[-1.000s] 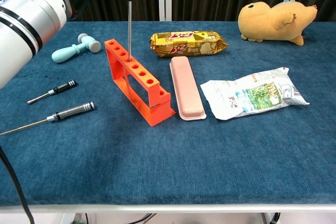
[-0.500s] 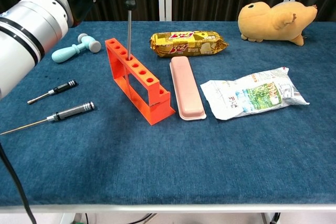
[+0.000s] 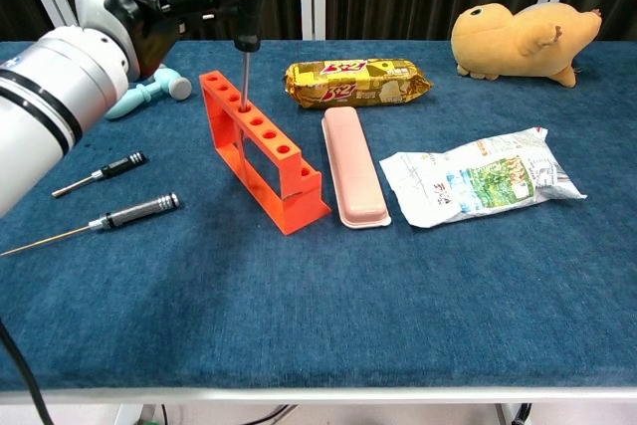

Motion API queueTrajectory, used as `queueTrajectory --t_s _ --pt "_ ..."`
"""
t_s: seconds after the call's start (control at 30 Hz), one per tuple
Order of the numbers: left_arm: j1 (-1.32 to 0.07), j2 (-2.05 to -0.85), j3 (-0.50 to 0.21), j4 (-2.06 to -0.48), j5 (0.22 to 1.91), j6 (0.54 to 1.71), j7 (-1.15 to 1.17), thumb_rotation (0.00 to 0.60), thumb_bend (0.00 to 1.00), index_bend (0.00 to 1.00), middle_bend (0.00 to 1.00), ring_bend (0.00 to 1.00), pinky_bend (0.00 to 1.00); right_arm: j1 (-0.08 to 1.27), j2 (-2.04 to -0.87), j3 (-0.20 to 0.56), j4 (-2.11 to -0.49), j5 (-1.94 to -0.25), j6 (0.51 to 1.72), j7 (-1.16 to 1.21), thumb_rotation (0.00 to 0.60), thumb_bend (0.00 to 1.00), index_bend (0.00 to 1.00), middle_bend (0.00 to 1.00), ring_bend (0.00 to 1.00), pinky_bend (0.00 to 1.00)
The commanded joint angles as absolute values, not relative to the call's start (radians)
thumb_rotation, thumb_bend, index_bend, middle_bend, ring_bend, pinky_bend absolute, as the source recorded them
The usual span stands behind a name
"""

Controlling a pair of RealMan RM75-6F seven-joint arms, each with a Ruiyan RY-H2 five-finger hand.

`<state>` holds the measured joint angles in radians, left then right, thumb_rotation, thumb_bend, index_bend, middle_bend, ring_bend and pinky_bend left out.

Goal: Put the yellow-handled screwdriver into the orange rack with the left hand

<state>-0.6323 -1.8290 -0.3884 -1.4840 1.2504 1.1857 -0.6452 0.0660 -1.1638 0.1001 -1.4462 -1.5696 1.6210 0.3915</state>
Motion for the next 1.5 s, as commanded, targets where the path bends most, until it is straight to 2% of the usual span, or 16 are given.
queueTrajectory --t_s 0.03,0.1,0.17,0.23,0.27,0.33,0.67,0.97,1.1,1.2,1.27,1.4,1.43,1.5 --pt "-0.627 -1.828 -0.382 -1.481 1.261 1.186 -0.660 0.600 0.37 0.52 0.31 0.15 0.24 0.066 -1.164 0.100 -1.446 -1.570 1.621 0.390 0.600 0.35 0.00 0.00 0.00 0.00" --pt "-0.625 -1.829 -0.377 -1.473 1.276 1.195 -0.661 0.600 0.37 0.42 0.31 0.15 0.24 0.066 -1.165 0.100 -1.447 -1.570 1.622 0.389 0.600 0.35 0.00 0.00 0.00 0.00" --pt "-0.624 -1.829 -0.373 -1.469 1.291 1.203 -0.666 0.600 0.37 0.24 0.31 0.15 0.23 0.065 -1.166 0.101 -1.446 -1.569 1.623 0.387 0.600 0.35 0.00 0.00 0.00 0.00" --pt "-0.622 -1.833 -0.370 -1.461 1.305 1.220 -0.667 0.600 0.37 0.13 0.31 0.15 0.21 0.066 -1.167 0.102 -1.446 -1.568 1.623 0.385 0.600 0.35 0.00 0.00 0.00 0.00" --pt "-0.620 -1.835 -0.370 -1.456 1.312 1.229 -0.666 0.600 0.37 0.08 0.32 0.15 0.21 0.066 -1.167 0.102 -1.447 -1.567 1.622 0.384 0.600 0.35 0.00 0.00 0.00 0.00" --pt "-0.617 -1.839 -0.366 -1.447 1.321 1.242 -0.667 0.600 0.36 0.05 0.32 0.15 0.20 0.066 -1.168 0.102 -1.447 -1.566 1.620 0.382 0.600 0.35 0.00 0.00 0.00 0.00" --pt "-0.601 -1.820 -0.356 -1.452 1.336 1.256 -0.681 0.600 0.34 0.04 0.28 0.14 0.20 0.067 -1.168 0.101 -1.449 -1.567 1.617 0.377 0.600 0.35 0.00 0.00 0.00 0.00" --pt "-0.543 -1.742 -0.314 -1.508 1.429 1.363 -0.634 0.600 0.33 0.06 0.25 0.13 0.20 0.066 -1.168 0.100 -1.447 -1.570 1.620 0.378 0.600 0.35 0.00 0.00 0.00 0.00" --pt "-0.480 -1.646 -0.253 -1.527 1.475 1.421 -0.523 0.595 0.31 0.16 0.24 0.12 0.20 0.063 -1.167 0.097 -1.449 -1.577 1.627 0.376 0.600 0.35 0.00 0.00 0.00 0.00" --pt "-0.423 -1.554 -0.196 -1.543 1.486 1.443 -0.414 0.568 0.30 0.25 0.23 0.12 0.21 0.061 -1.166 0.093 -1.451 -1.585 1.632 0.373 0.600 0.35 0.00 0.00 0.00 0.00" --pt "-0.374 -1.480 -0.148 -1.553 1.494 1.464 -0.334 0.562 0.29 0.27 0.23 0.12 0.21 0.060 -1.166 0.090 -1.453 -1.590 1.634 0.367 0.600 0.35 0.00 0.00 0.00 0.00" --pt "-0.281 -1.357 -0.059 -1.533 1.497 1.505 -0.164 0.508 0.22 0.25 0.21 0.12 0.22 0.060 -1.165 0.085 -1.456 -1.593 1.630 0.348 0.600 0.35 0.00 0.00 0.00 0.00" --pt "-0.255 -1.325 -0.033 -1.520 1.500 1.516 -0.110 0.484 0.19 0.23 0.18 0.10 0.22 0.060 -1.164 0.084 -1.458 -1.594 1.629 0.339 0.600 0.35 0.00 0.00 0.00 0.00" --pt "-0.218 -1.284 0.002 -1.505 1.498 1.529 -0.027 0.478 0.14 0.19 0.14 0.07 0.21 0.058 -1.164 0.083 -1.459 -1.593 1.628 0.317 0.600 0.35 0.00 0.00 0.00 0.00"
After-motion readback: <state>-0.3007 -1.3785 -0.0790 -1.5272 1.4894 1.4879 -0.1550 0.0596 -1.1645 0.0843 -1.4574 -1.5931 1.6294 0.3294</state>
